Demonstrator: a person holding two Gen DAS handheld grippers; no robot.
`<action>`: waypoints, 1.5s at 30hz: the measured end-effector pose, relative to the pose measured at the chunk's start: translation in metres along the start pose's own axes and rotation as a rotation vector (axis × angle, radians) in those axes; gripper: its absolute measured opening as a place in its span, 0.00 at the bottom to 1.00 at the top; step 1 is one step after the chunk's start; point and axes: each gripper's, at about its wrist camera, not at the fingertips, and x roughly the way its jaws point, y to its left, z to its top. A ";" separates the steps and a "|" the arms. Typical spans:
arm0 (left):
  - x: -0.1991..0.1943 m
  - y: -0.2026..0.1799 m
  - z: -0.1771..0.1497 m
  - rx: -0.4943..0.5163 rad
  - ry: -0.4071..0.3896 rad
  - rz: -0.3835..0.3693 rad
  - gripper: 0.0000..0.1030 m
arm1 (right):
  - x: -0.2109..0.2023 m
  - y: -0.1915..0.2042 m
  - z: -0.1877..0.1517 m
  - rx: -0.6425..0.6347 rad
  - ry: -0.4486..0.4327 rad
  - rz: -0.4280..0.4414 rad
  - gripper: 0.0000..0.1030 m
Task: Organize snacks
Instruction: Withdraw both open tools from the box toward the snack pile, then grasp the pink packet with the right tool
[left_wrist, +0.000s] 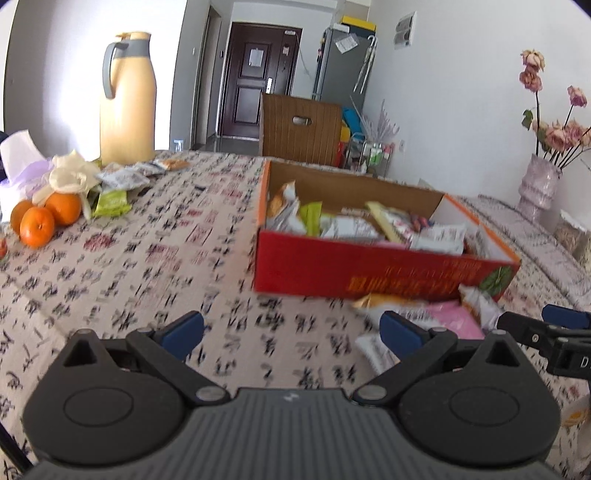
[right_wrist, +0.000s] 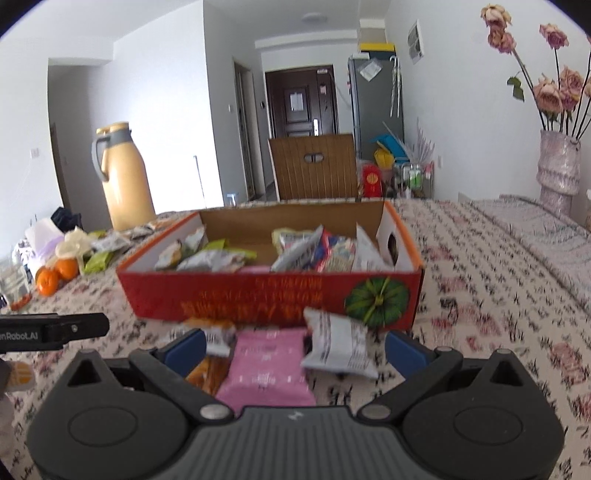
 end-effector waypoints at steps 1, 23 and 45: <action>0.001 0.002 -0.003 0.000 0.006 0.000 1.00 | 0.001 0.001 -0.003 0.000 0.010 -0.002 1.00; 0.014 0.018 -0.017 -0.057 0.012 -0.023 1.00 | 0.049 0.018 -0.004 -0.020 0.170 0.036 0.64; 0.018 0.026 -0.017 -0.110 0.030 -0.041 1.00 | 0.073 0.040 -0.004 -0.121 0.196 -0.001 0.59</action>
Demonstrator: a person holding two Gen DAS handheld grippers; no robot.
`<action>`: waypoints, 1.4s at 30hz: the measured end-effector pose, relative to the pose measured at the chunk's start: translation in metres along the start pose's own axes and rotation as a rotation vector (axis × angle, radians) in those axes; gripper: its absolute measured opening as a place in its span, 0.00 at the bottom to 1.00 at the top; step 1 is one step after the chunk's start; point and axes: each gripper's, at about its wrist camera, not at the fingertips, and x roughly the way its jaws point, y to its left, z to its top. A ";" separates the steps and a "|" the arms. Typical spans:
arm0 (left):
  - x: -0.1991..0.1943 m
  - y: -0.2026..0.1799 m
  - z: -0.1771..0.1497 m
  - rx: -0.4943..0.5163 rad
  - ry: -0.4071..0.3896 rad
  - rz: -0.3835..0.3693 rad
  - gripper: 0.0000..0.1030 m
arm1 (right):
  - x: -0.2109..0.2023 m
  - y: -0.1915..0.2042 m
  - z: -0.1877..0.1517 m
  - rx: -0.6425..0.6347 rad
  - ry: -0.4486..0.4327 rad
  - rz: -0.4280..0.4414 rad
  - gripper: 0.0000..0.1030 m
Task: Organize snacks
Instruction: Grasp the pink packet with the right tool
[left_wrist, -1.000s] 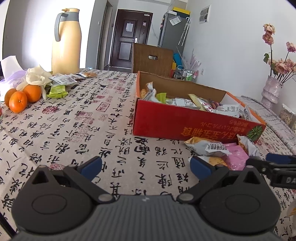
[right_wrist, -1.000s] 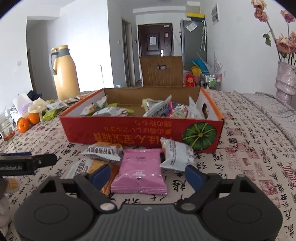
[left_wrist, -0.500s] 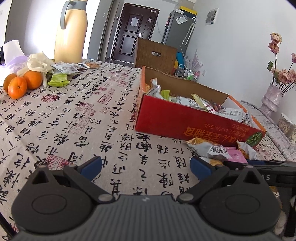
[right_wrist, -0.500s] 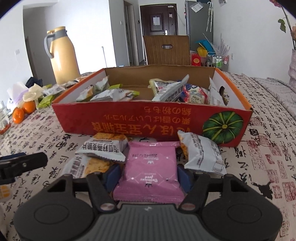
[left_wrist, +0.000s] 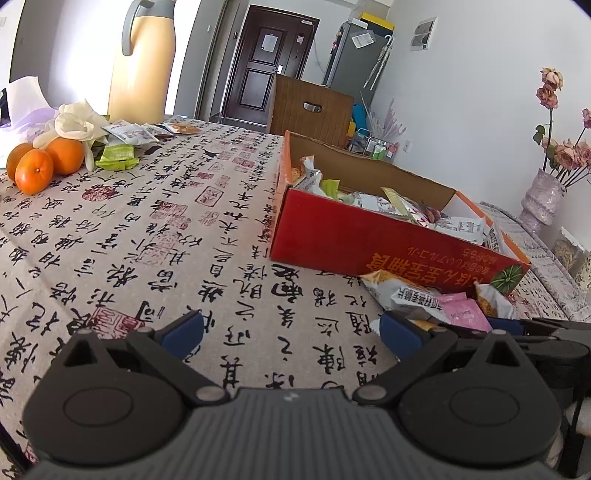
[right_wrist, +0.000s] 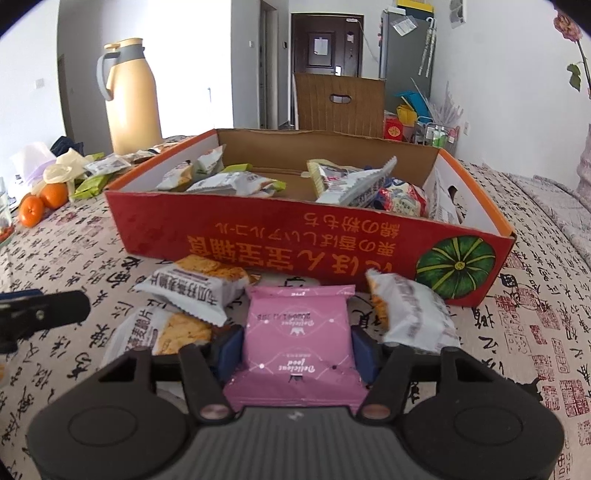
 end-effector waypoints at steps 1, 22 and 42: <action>0.000 0.000 0.000 -0.003 0.000 0.001 1.00 | -0.002 0.001 -0.001 -0.004 -0.005 0.007 0.59; -0.010 -0.007 0.013 -0.042 0.032 0.044 1.00 | -0.083 -0.021 -0.017 0.045 -0.212 0.014 0.59; 0.034 -0.110 -0.001 0.114 0.156 0.145 1.00 | -0.101 -0.078 -0.040 0.149 -0.234 -0.034 0.59</action>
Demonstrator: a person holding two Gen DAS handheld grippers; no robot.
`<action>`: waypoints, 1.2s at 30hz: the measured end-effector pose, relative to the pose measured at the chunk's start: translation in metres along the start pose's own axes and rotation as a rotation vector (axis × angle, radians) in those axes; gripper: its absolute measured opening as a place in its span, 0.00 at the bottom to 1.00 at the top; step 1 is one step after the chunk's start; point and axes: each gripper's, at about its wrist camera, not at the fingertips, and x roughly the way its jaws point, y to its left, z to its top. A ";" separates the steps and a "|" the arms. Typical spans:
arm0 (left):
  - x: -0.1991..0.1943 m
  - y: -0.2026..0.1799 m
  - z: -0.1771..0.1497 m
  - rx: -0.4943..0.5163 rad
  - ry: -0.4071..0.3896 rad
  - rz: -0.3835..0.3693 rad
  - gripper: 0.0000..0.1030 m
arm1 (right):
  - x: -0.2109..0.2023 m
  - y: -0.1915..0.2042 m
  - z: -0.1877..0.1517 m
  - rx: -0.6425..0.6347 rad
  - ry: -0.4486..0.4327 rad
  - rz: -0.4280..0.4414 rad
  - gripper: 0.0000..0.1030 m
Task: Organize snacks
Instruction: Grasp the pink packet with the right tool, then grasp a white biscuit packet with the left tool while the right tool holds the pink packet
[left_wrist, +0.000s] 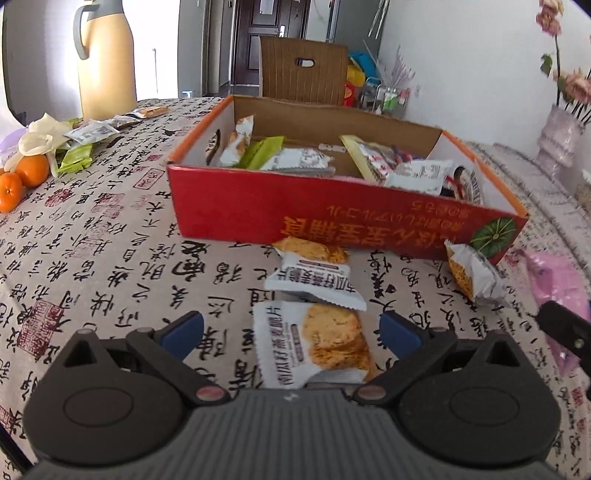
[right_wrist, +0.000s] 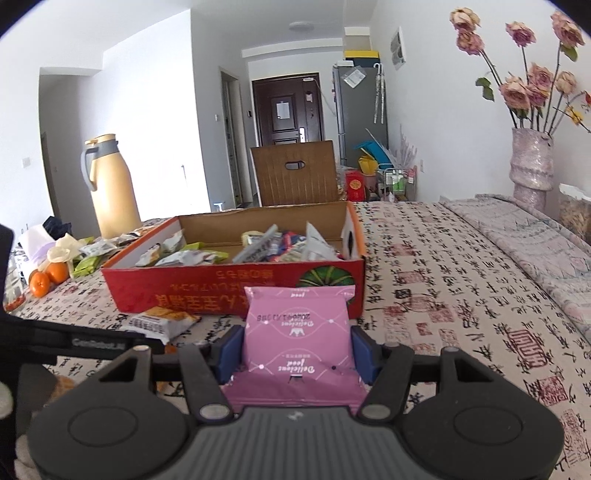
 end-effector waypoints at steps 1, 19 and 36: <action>0.002 -0.003 0.000 0.005 0.007 0.009 1.00 | 0.000 -0.002 -0.001 0.003 0.001 -0.002 0.59; -0.001 -0.019 -0.013 0.049 -0.012 0.054 0.68 | 0.002 -0.007 -0.010 0.024 0.024 -0.010 0.59; -0.034 0.003 -0.028 0.055 -0.079 -0.133 0.43 | -0.002 0.000 -0.013 0.015 0.029 -0.015 0.59</action>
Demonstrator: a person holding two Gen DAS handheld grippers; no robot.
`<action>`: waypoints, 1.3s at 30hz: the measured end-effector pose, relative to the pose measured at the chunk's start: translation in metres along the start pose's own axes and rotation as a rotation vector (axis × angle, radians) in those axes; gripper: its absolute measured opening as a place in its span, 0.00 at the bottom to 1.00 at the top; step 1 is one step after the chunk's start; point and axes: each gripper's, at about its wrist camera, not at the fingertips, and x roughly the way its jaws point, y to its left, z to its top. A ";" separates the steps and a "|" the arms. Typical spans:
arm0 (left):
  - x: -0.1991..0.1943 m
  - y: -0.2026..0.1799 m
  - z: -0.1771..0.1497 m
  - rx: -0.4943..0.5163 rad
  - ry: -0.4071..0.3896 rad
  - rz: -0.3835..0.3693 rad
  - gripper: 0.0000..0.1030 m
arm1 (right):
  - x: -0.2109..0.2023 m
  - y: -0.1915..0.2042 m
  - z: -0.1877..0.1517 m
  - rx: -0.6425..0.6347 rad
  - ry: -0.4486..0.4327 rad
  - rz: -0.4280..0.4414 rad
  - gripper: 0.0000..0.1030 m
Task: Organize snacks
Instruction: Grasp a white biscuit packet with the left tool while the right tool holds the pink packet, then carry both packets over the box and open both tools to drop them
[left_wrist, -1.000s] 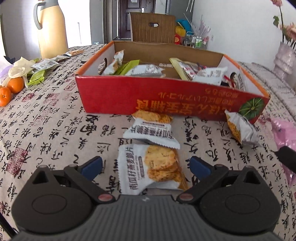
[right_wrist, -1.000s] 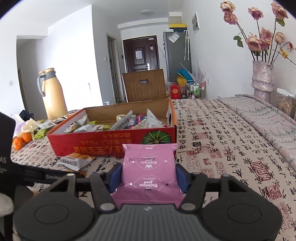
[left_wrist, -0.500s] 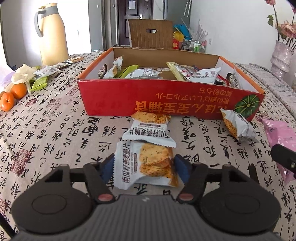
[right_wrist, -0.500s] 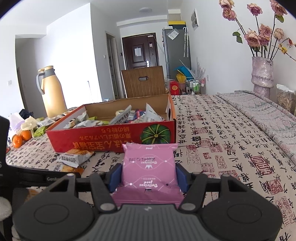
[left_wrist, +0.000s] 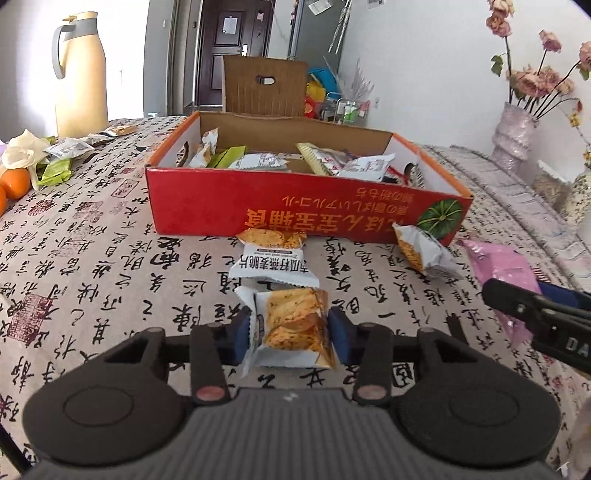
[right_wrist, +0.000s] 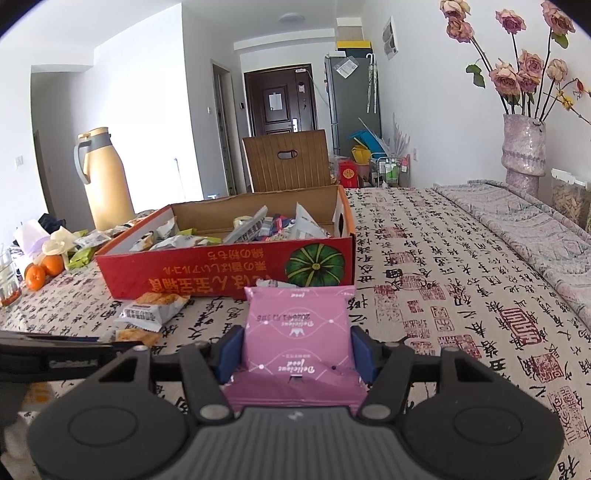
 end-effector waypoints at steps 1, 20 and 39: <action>-0.002 0.001 0.000 -0.001 -0.003 -0.005 0.43 | -0.001 0.001 0.000 -0.001 -0.001 0.000 0.59; -0.048 0.005 0.027 0.000 -0.144 -0.064 0.43 | -0.007 0.010 0.014 -0.017 -0.044 0.009 0.59; -0.014 0.017 0.097 -0.019 -0.206 -0.039 0.44 | 0.041 0.023 0.070 -0.019 -0.102 0.052 0.51</action>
